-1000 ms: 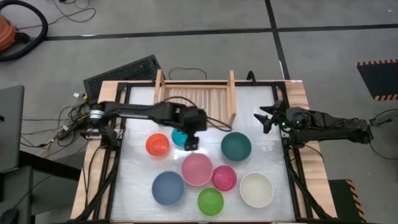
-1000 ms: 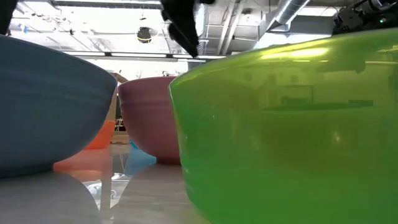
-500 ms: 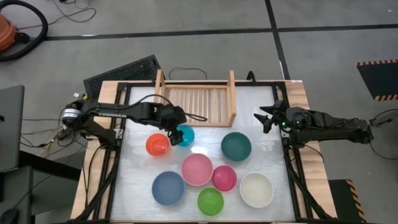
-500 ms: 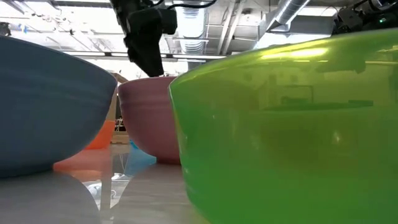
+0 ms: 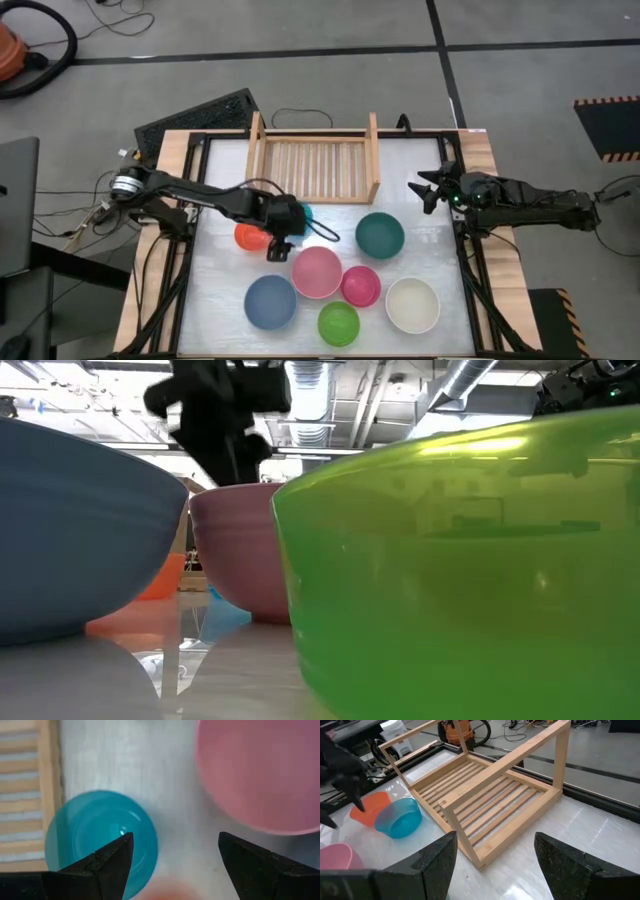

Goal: Place and stack bowls onto a shelf
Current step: Put the green bowl on the shelf

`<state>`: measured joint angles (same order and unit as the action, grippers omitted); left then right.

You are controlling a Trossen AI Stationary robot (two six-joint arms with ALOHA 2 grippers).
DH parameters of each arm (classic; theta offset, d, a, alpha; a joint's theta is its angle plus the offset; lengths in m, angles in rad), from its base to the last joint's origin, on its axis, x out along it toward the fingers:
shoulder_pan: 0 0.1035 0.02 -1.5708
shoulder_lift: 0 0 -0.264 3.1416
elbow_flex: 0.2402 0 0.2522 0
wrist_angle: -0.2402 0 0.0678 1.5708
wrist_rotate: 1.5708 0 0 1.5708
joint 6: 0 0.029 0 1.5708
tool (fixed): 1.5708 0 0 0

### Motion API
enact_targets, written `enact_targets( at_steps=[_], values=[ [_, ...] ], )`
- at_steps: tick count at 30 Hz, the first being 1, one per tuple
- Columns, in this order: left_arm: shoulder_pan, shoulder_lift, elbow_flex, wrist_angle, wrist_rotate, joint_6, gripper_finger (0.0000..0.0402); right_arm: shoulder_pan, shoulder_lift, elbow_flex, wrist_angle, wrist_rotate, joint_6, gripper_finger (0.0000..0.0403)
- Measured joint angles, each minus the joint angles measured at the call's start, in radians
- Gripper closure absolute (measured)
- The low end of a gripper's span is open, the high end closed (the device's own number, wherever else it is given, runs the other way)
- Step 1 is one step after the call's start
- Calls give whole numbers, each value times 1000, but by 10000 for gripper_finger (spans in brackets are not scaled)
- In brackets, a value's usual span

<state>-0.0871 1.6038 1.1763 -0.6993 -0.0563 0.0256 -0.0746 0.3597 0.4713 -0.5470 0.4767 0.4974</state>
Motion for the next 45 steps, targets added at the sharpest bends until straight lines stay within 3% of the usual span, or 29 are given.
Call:
enact_targets(
  at_steps=[15,32,42,45],
  values=[
    [36,147,0,19,-27,-15,125,0,0,0,0,15,1,110],
    [38,150,-69,101,-49,-29,125,0,0,0,1,22,2,110],
    [52,149,-69,123,-48,-34,207,0,0,0,1,22,1,110],
    [53,149,-59,109,-61,-45,216,0,0,0,1,22,0,110]
  ],
)
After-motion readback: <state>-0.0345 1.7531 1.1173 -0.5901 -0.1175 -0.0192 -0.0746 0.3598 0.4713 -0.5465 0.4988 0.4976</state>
